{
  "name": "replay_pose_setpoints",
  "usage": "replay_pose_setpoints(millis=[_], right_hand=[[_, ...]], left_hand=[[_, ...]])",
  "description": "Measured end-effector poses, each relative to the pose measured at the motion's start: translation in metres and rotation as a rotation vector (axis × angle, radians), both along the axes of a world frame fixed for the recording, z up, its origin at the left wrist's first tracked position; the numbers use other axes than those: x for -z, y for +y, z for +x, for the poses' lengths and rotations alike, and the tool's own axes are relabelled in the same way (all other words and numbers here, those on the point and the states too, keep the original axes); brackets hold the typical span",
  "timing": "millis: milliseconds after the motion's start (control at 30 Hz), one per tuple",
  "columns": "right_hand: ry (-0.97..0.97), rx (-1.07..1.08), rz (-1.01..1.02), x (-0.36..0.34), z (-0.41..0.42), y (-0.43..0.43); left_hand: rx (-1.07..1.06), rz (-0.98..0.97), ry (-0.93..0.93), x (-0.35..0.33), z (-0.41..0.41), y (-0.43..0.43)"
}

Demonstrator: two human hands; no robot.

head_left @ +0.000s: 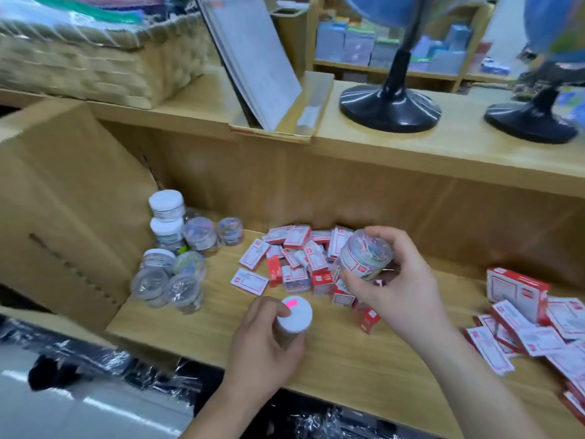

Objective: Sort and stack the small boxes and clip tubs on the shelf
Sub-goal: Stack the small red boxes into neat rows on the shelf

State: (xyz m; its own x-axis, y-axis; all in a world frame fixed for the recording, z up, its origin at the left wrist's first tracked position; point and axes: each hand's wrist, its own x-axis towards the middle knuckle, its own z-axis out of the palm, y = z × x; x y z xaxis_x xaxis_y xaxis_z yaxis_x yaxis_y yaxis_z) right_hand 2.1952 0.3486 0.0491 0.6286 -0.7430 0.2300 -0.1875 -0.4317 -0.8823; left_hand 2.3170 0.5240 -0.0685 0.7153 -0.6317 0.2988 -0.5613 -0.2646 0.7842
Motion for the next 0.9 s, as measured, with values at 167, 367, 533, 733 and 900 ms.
replay_pose_setpoints(millis=[167, 367, 533, 733, 900], right_hand=[[0.019, -0.168, 0.069, 0.007, 0.069, 0.036], [0.088, -0.275, -0.002, 0.019, 0.166, 0.061], [0.225, -0.154, -0.06, 0.038, 0.232, 0.054], [0.249, -0.068, -0.042, 0.067, 0.275, 0.049], [0.135, -0.063, 0.032, 0.079, 0.277, 0.06]], left_hand=[[-0.135, -0.02, -0.07, -0.02, 0.043, 0.053], [-0.311, 0.006, -0.188, -0.037, 0.113, 0.099], [-0.321, 0.177, -0.377, -0.032, 0.171, 0.103], [-0.235, 0.193, -0.364, -0.012, 0.202, 0.09], [-0.226, 0.122, -0.341, -0.009, 0.206, 0.085]])
